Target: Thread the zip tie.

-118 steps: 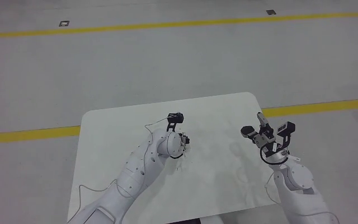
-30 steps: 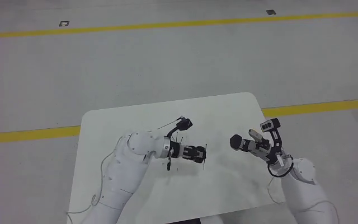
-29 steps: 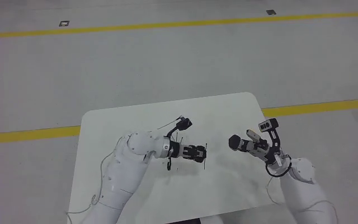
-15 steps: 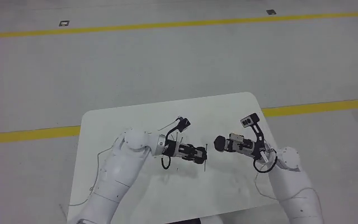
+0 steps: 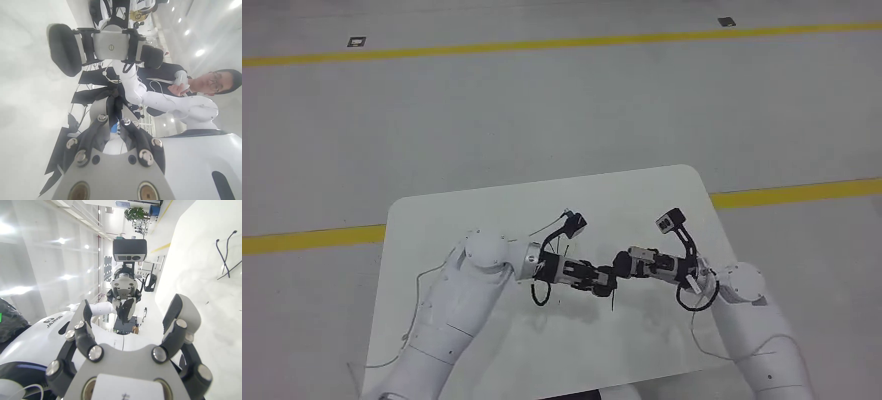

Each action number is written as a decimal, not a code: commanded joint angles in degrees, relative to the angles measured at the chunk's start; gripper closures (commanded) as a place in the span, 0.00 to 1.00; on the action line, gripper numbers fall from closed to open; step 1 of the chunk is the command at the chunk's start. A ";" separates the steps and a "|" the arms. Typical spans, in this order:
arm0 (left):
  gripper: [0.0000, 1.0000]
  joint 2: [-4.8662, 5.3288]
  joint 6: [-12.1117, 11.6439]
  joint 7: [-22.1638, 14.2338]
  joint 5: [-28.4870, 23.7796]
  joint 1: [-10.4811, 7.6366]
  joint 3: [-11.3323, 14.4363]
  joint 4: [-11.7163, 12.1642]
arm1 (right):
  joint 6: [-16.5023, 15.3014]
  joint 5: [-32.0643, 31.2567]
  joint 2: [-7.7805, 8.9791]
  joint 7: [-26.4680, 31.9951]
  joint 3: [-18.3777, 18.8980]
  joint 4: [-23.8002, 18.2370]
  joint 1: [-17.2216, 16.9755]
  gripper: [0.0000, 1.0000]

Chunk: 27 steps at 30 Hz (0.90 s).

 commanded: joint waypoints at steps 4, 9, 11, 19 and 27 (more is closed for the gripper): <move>1.00 0.82 0.72 0.52 -0.68 -0.02 0.20 0.09 | 0.00 0.04 -0.05 0.08 -0.73 -0.38 0.29 0.66; 1.00 1.66 2.10 1.34 0.12 -0.24 0.75 -0.45 | 0.00 -1.55 -0.04 0.41 0.12 -2.24 -0.31 0.70; 1.00 1.94 2.80 1.47 0.24 -0.41 0.99 -0.43 | 0.00 -1.85 -0.07 0.51 0.44 -2.70 -0.57 0.76; 1.00 2.90 4.09 2.02 -0.47 -1.22 2.46 -0.19 | 0.00 -3.21 -0.26 1.27 1.12 -3.37 -1.03 0.87; 1.00 3.62 4.75 2.30 -1.46 -2.10 4.39 0.57 | 0.00 -4.36 -0.51 1.33 1.34 -3.52 -1.06 0.80</move>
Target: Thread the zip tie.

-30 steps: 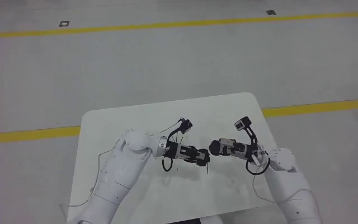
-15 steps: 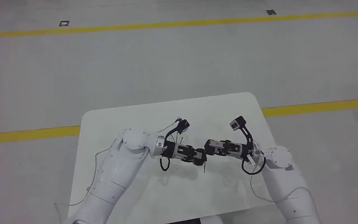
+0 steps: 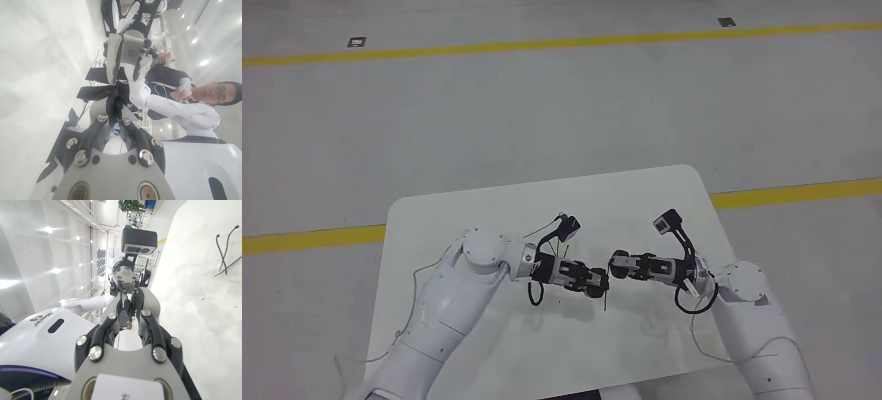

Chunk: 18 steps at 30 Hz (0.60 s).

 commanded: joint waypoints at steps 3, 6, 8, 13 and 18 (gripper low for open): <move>1.00 0.34 0.02 0.09 -0.67 -0.43 0.97 0.18 | 0.00 -0.68 -0.14 0.11 -0.31 0.10 0.05 0.81; 1.00 0.58 -0.02 0.19 -1.09 -0.77 1.70 0.22 | 0.00 -1.02 -0.25 0.13 -0.55 0.18 0.12 0.82; 1.00 0.71 -0.06 0.26 -1.44 -0.96 2.11 0.27 | 0.00 -1.24 -0.30 0.14 -0.66 0.25 0.17 0.84; 1.00 1.14 -0.13 0.51 -2.04 -1.56 3.12 0.52 | 0.00 -1.62 -0.39 0.19 -0.71 0.46 0.27 0.84; 1.00 1.50 -0.30 1.04 -2.81 -1.97 4.01 0.80 | 0.00 -1.96 -0.45 0.43 -0.80 0.76 0.39 0.86</move>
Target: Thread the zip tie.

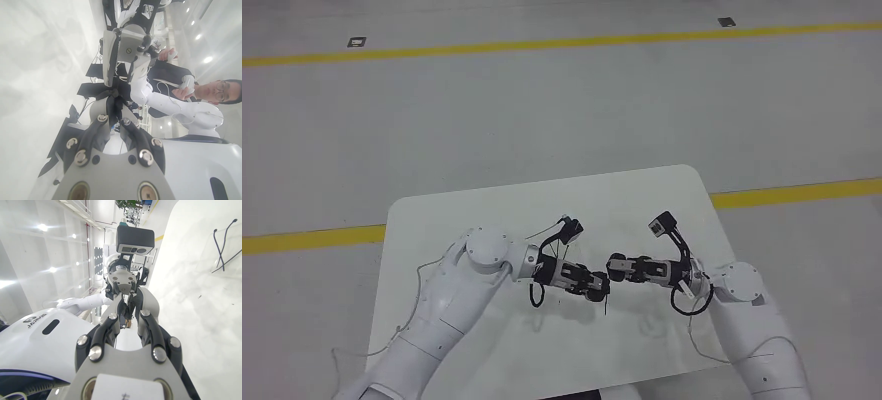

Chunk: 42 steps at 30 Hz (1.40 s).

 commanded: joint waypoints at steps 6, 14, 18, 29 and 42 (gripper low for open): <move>1.00 0.51 -0.21 0.83 -0.72 -0.57 1.33 0.24 | 0.00 -0.61 -0.05 0.27 -0.29 0.27 0.19 0.90; 1.00 1.15 -0.26 1.47 -1.51 -0.94 2.47 0.26 | 0.00 -1.09 -0.10 0.00 -0.60 0.35 0.13 1.00; 1.00 1.51 -0.19 1.93 -1.64 -1.12 2.90 0.21 | 0.00 -1.41 -0.09 -0.22 -0.57 0.34 -0.20 1.00; 0.00 2.54 -2.65 7.63 -3.35 -0.40 2.33 -1.26 | 0.00 -0.14 -0.25 -4.58 0.79 -0.10 -1.88 1.00; 0.00 4.27 -8.23 16.41 -3.15 4.45 -0.98 -5.85 | 0.00 -1.51 -0.96 -17.86 1.32 -1.63 -4.88 1.00</move>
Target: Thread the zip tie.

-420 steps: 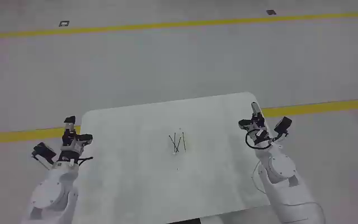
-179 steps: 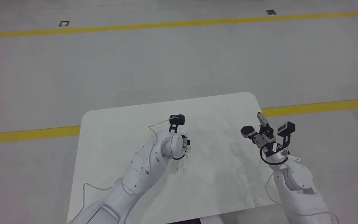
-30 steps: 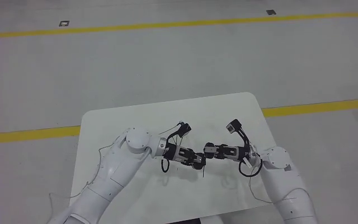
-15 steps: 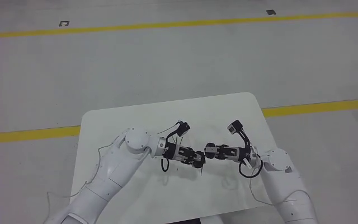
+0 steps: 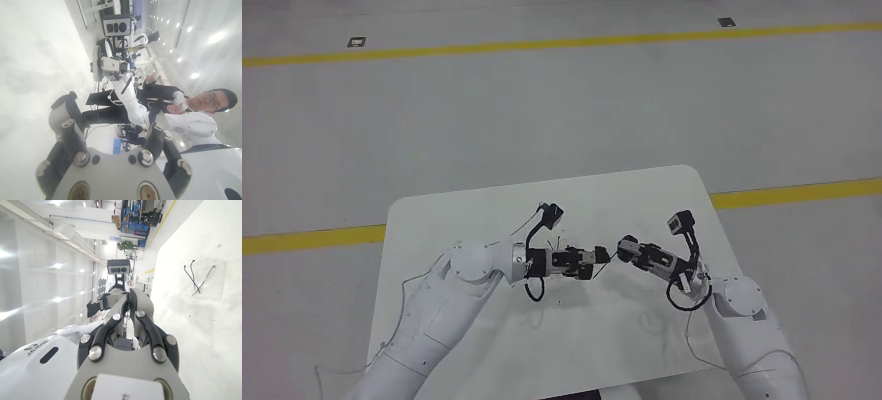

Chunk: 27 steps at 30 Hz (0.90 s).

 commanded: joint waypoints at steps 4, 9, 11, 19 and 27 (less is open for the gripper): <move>0.00 -0.01 0.05 -0.10 -0.02 -0.06 0.03 0.05 | 0.00 -0.51 0.06 0.32 -0.03 0.05 0.00 1.00; 0.00 -0.13 -0.48 2.01 -1.96 1.09 0.12 -0.07 | 0.00 0.78 -0.17 -2.91 -0.44 -0.25 -0.05 1.00; 0.00 -0.20 -3.40 6.73 -2.79 2.69 0.03 -0.18 | 0.00 2.68 -0.60 -7.78 -0.17 -0.95 -0.67 1.00; 0.00 -0.53 -9.04 19.57 -3.23 6.85 0.36 -1.51 | 0.00 3.61 -2.73 -14.88 -0.37 -5.37 -3.79 1.00; 0.00 -0.80 -9.04 25.37 -1.38 7.71 0.79 -2.13 | 0.00 -0.61 -4.21 -16.89 -1.59 -4.61 -3.95 1.00</move>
